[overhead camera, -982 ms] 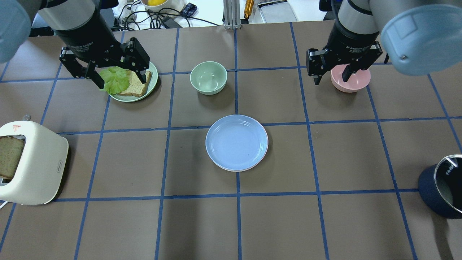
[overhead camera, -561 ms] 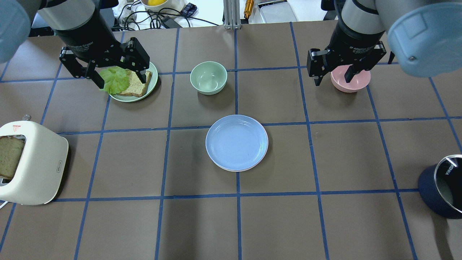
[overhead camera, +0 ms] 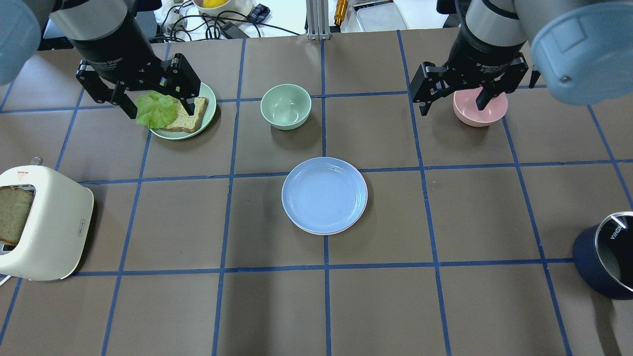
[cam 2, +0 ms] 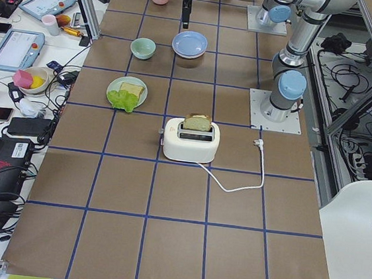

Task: Stack three plates with pink and blue

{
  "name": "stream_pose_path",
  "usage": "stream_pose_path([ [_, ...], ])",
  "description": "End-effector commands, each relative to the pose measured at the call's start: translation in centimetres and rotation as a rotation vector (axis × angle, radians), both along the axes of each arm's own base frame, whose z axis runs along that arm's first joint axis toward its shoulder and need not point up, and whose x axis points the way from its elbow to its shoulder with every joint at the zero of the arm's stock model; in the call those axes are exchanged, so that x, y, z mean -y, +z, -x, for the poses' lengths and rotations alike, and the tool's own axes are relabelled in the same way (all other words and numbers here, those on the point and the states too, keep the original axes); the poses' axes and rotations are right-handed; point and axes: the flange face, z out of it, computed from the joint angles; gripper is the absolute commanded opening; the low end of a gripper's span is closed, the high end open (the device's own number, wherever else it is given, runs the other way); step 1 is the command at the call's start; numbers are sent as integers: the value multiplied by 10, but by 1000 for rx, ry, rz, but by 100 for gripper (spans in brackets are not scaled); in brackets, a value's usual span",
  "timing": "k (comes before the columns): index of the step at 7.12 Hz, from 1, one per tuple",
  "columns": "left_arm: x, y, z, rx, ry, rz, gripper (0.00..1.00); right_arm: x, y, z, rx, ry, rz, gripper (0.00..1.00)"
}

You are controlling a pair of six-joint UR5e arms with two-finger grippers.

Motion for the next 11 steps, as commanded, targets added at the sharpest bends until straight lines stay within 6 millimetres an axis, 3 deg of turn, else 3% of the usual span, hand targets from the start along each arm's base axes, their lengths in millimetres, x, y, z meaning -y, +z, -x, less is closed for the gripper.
stream_pose_path([
  [1,3,1,-4,-2,13,13,100,1,1,-1,8,55,5,100],
  [2,7,3,-15,-9,53,25,100,0,0,0,0,55,2,100],
  [4,7,2,-15,-15,53,24,100,0,-5,0,-2,56,-10,100],
  [7,7,2,-15,-15,55,24,100,-9,7,0,-2,56,2,100],
  [11,6,3,-15,-15,51,25,100,-11,5,1,-6,54,-12,100],
])
